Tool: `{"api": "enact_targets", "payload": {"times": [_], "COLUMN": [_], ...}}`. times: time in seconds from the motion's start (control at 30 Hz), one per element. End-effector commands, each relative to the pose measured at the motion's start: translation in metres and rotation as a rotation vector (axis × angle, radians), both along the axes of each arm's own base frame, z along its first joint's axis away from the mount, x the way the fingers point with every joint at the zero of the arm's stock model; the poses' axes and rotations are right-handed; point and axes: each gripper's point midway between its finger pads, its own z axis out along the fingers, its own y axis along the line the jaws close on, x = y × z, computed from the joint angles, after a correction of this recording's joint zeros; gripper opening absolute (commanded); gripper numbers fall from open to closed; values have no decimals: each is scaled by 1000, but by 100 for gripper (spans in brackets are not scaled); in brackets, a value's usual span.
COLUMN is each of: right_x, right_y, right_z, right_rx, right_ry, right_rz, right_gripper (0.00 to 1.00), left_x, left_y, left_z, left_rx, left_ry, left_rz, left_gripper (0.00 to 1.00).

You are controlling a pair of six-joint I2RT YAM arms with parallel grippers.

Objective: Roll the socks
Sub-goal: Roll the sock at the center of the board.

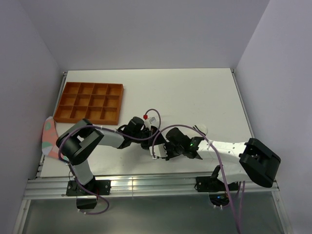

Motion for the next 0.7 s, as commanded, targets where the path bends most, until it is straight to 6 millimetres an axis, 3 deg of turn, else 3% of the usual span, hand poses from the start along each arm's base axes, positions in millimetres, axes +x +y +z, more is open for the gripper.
{"api": "enact_targets", "payload": {"times": [0.0, 0.17, 0.3, 0.67], "right_x": [-5, -12, -19, -25], "right_y": [-4, -12, -19, -27], "right_z": [0, 2, -1, -7], "right_rx": [-28, -51, -82, -125], "right_ry": [51, 94, 139, 199], "right_rz": [-34, -71, -102, -159], "right_gripper": [15, 14, 12, 11], "left_x": [-27, -2, 13, 44], "left_y": [42, 23, 15, 15], "left_z": [-53, -30, -20, -1], "left_rx": [241, 173, 139, 61], "left_ry": [111, 37, -8, -62], "left_rz": [47, 92, 116, 174], "left_gripper": [4, 19, 25, 31]}}
